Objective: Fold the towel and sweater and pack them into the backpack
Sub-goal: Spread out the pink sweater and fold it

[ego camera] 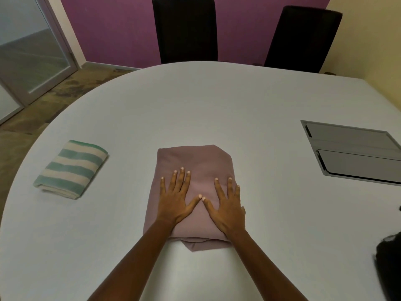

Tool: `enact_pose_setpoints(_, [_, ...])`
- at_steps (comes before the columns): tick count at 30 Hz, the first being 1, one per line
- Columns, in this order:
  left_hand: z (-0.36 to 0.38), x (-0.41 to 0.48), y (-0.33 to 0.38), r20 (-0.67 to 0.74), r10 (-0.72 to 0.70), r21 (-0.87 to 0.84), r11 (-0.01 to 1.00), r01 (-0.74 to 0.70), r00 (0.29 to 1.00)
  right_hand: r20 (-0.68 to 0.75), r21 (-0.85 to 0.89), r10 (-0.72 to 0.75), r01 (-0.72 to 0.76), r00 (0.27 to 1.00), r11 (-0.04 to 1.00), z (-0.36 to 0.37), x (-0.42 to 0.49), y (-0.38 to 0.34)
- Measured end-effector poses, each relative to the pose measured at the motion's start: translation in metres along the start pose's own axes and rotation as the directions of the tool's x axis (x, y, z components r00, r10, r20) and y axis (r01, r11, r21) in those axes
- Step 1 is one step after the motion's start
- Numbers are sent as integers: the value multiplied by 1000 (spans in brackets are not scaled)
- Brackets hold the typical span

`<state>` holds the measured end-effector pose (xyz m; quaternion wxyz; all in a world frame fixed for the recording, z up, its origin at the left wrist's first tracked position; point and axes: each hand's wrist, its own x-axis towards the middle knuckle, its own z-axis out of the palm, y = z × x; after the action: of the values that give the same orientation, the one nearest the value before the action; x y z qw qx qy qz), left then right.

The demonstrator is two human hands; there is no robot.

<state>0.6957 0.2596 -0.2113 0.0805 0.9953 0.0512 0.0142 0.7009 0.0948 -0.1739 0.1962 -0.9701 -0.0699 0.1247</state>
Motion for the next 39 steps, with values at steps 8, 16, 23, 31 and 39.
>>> enact_pose_setpoints(8, [0,12,1,62,63,30,997,-65,996,20,-42,47,-46,999,998,2,7,1])
enact_pose_setpoints(16, [-18,-3,10,238,50,-70,997,-34,970,19,-1,117,-117,993,993,3,-5,1])
enact_pose_setpoints(23, [-30,-34,30,283,24,-121,993,10,959,-78,-113,109,-117,991,987,7,-37,3])
enact_pose_setpoints(31, [-25,-72,29,149,-67,12,998,66,987,4,-236,-112,109,994,966,-6,-33,-3])
enact_pose_setpoints(39, [-12,-70,24,82,-80,-24,996,82,993,51,-130,-38,44,998,991,-7,-20,-2])
